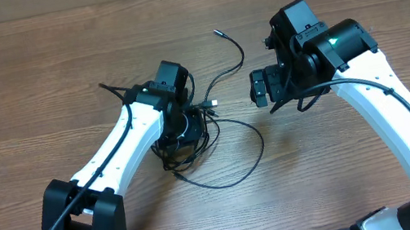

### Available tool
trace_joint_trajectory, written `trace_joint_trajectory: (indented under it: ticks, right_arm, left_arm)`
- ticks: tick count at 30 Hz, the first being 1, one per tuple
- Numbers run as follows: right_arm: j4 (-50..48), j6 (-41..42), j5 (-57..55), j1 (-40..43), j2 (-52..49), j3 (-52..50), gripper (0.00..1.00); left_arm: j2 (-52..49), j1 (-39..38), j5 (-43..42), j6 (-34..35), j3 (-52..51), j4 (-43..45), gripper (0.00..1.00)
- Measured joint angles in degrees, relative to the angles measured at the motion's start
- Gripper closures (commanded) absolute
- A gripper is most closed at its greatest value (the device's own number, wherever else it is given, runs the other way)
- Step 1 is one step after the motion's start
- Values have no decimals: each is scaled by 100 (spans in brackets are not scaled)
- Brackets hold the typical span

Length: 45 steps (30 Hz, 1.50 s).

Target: Untangle cables

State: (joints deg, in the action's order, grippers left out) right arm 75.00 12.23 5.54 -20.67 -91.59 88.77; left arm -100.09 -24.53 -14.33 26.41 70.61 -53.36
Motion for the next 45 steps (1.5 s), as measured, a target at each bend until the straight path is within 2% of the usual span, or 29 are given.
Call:
trace_joint_trajectory:
  ticks: [32,45]
  right_arm:
    - [0,-2,0,2,0,0,0]
    - [11,-72,-26,0,0,0,0]
  left_arm:
    - [0,0,0,-2,306,-24,96]
    - [0,0,2,-258,306,-22,96]
